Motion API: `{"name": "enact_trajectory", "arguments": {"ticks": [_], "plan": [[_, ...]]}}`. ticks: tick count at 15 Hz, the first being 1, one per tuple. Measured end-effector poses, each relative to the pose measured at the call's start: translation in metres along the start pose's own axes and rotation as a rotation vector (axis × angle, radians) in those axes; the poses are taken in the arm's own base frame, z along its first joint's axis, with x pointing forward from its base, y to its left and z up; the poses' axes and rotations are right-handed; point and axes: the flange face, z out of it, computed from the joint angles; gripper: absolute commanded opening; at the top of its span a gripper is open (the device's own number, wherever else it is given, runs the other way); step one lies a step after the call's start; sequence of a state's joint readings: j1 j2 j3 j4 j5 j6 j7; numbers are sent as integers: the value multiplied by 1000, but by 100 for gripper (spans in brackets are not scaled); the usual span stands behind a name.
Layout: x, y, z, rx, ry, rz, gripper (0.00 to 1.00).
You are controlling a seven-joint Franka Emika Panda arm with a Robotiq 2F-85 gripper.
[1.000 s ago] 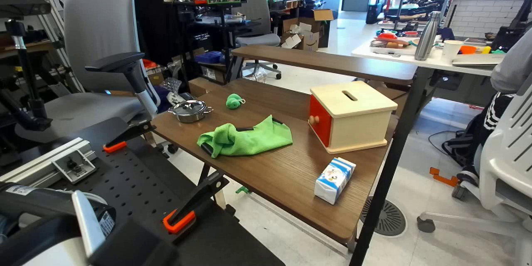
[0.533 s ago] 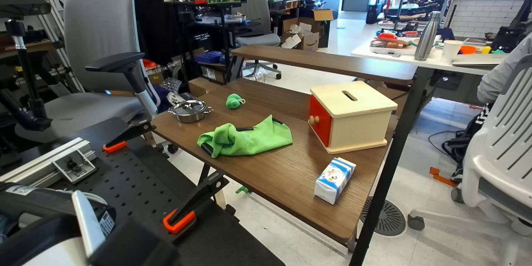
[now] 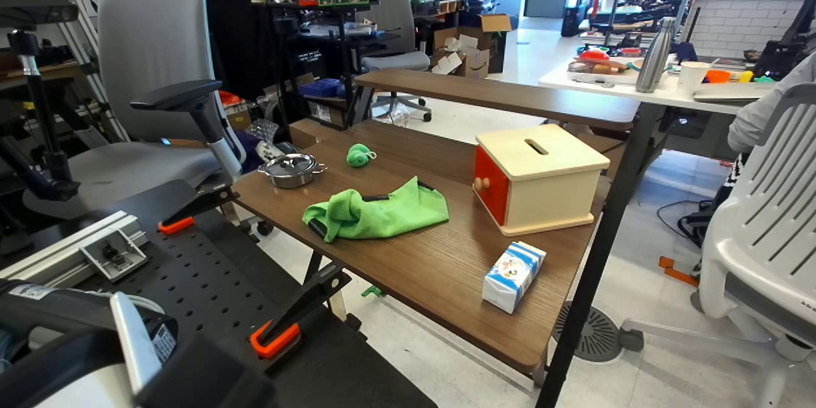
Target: Uncover the pot
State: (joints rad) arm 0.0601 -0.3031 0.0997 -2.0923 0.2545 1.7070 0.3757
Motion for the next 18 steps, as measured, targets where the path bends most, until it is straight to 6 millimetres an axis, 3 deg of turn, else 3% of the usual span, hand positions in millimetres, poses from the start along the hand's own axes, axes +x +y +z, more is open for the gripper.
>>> {"name": "enact_trajectory", "arguments": {"ticks": [4, 7, 13, 18], "plan": [[0, 1, 4, -3, -7, -2, 100], [-1, -3, 19, -10, -27, -24, 100], [-9, -29, 74, -41, -33, -89, 100], [1, -40, 127, -43, -6, -106, 100]]}}
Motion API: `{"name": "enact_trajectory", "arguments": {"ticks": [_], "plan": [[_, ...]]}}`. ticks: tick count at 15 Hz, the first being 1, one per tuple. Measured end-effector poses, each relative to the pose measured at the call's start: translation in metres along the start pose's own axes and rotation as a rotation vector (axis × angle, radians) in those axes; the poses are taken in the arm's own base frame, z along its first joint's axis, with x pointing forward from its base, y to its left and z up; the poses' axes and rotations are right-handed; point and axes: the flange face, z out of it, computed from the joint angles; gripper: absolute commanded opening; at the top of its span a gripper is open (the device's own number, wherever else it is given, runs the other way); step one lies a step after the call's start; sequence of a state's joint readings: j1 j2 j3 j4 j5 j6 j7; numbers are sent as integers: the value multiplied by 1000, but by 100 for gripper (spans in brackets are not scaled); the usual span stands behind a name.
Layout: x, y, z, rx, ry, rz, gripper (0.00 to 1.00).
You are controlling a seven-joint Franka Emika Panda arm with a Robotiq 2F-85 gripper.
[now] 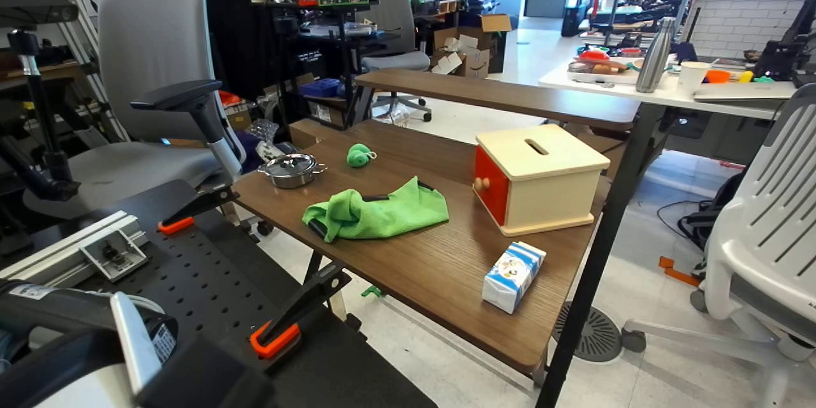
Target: Uncover the pot
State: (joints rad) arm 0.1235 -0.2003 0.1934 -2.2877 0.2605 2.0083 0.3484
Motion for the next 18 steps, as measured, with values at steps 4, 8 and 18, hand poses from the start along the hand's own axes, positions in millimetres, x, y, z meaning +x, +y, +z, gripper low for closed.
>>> {"name": "enact_trajectory", "arguments": {"ticks": [4, 8, 18], "plan": [[12, -2, 58, -9, -10, -7, 100], [21, -5, 125, -28, -42, -14, 100], [39, -23, 221, -47, 91, -53, 100]]}}
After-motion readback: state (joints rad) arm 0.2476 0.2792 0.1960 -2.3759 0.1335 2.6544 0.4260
